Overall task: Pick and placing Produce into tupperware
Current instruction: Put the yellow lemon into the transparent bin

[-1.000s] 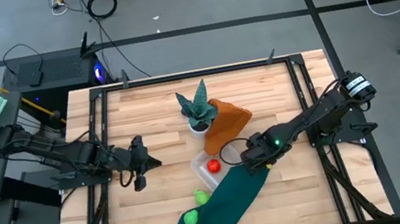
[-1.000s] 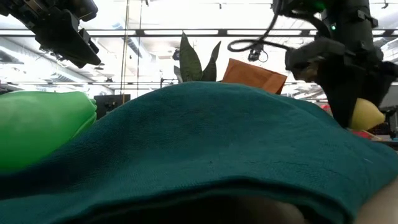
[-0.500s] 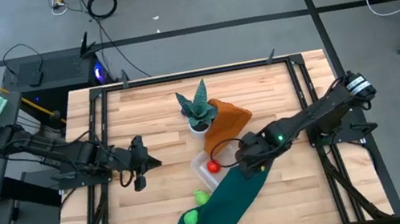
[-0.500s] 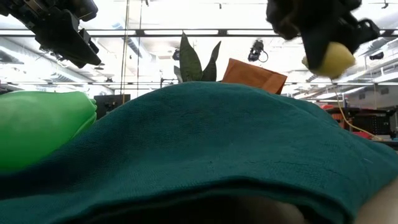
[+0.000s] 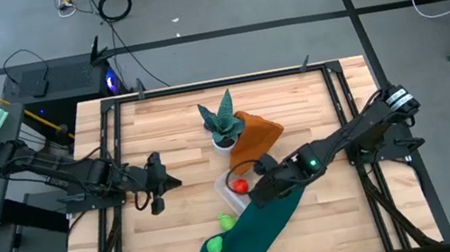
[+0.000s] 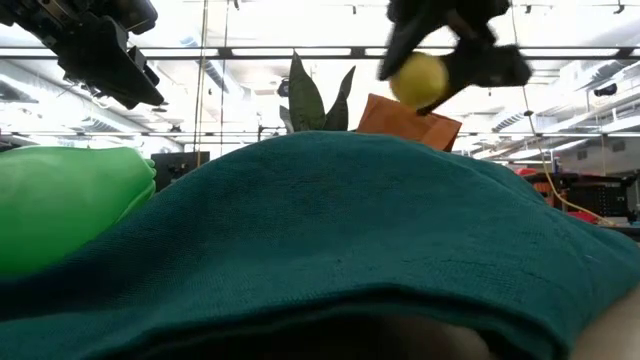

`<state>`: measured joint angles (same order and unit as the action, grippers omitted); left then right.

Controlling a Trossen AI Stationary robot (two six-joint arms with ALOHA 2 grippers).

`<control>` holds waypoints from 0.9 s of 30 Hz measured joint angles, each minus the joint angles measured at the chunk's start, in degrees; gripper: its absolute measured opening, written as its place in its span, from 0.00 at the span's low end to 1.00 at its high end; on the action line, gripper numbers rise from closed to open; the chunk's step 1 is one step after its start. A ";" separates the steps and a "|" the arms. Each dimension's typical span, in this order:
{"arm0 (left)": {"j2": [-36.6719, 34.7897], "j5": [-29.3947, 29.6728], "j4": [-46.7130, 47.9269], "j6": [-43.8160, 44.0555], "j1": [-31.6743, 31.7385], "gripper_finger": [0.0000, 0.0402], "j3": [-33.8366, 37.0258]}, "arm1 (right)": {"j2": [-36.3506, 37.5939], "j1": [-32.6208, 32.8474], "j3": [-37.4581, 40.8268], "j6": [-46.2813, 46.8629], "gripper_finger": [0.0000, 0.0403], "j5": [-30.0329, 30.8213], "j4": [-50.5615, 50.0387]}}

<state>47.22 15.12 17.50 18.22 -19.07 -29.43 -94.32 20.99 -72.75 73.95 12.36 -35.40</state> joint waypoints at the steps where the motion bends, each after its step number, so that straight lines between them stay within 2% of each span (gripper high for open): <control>1: -0.01 0.11 -0.02 0.00 0.00 0.09 0.00 | -0.68 -0.03 0.01 -1.55 0.40 0.28 0.11; 7: 0.00 0.12 0.17 0.53 0.00 0.08 -0.04 | -6.76 0.18 0.04 -7.63 0.40 0.34 2.26; 13: 0.00 0.12 0.03 0.61 0.00 0.06 -0.04 | -9.81 0.50 0.04 -10.68 0.40 5.50 2.95; 27: 0.00 0.12 0.41 0.00 0.00 0.08 -0.04 | -10.85 -0.28 0.02 -11.23 0.40 2.05 0.12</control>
<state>47.22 15.25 17.91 18.22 -19.07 -29.47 -105.16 20.71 -72.73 62.71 14.41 -35.28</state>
